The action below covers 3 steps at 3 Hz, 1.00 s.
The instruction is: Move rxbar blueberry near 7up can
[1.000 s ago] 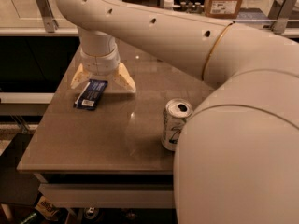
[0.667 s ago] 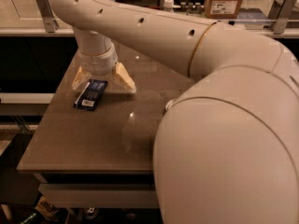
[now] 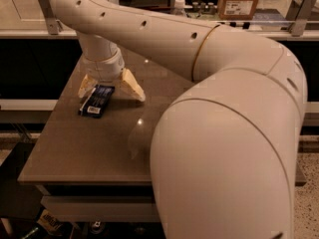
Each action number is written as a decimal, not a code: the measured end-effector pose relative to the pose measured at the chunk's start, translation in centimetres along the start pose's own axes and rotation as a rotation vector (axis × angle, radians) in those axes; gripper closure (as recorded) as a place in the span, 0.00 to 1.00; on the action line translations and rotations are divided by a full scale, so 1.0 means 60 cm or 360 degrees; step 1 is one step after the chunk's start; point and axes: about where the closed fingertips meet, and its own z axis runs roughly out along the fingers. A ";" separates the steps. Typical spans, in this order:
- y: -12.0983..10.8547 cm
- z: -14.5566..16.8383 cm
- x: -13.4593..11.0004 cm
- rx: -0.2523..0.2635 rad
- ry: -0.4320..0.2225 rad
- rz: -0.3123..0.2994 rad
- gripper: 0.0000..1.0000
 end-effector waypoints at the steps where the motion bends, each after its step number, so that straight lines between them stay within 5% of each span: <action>1: 0.003 0.009 0.001 0.0021 0.0020 0.0000 0.00; 3: 0.018 0.010 -0.004 0.0046 0.0009 -0.0074 0.41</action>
Offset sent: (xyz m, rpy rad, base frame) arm -0.0001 0.0067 -0.0052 -0.0594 0.0267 0.0380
